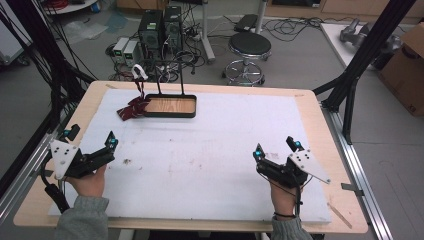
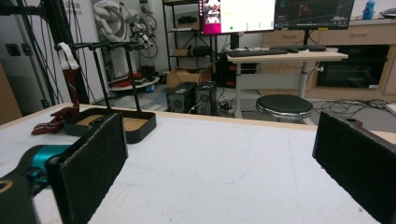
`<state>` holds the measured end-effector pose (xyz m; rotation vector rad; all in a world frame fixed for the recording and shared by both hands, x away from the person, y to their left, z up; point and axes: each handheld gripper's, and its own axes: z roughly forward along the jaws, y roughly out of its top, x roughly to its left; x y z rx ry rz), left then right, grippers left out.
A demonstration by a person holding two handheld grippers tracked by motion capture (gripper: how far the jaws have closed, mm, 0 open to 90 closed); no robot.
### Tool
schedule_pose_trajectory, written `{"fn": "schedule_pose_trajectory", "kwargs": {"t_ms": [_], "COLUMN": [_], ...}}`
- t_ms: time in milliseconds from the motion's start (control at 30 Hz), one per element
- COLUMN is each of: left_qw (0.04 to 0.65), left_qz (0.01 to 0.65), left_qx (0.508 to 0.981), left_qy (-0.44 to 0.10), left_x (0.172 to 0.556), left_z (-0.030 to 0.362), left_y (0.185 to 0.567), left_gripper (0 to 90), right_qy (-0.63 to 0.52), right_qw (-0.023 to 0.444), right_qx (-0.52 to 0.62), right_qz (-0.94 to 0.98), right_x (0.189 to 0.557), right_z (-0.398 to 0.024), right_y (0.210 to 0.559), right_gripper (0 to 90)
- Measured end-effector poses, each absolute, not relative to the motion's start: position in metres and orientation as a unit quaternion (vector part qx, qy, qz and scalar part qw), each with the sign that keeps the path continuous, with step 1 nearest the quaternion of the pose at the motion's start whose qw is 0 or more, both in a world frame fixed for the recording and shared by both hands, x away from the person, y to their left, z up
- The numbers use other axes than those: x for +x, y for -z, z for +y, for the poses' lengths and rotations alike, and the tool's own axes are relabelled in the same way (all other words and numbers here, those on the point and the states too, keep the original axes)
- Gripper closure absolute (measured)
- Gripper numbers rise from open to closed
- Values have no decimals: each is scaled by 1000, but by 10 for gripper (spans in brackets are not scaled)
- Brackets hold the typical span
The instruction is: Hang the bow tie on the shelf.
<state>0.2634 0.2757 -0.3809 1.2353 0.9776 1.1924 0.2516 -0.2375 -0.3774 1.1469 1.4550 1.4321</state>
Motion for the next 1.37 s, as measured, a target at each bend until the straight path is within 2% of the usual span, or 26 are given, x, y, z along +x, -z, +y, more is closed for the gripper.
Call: {"fn": "schedule_pose_trajectory", "kwargs": {"t_ms": [1367], "left_qw": [554], "left_qz": [414], "left_qx": [522], "left_qy": [-500], "left_x": [265], "left_z": [277], "left_y": [381], "left_gripper": [17], "right_qy": [-562], "right_qw": [393], "right_qx": [451], "right_qz": [571], "right_x": [250], "right_z": [-239], "right_y": [377], "right_gripper": [21]}}
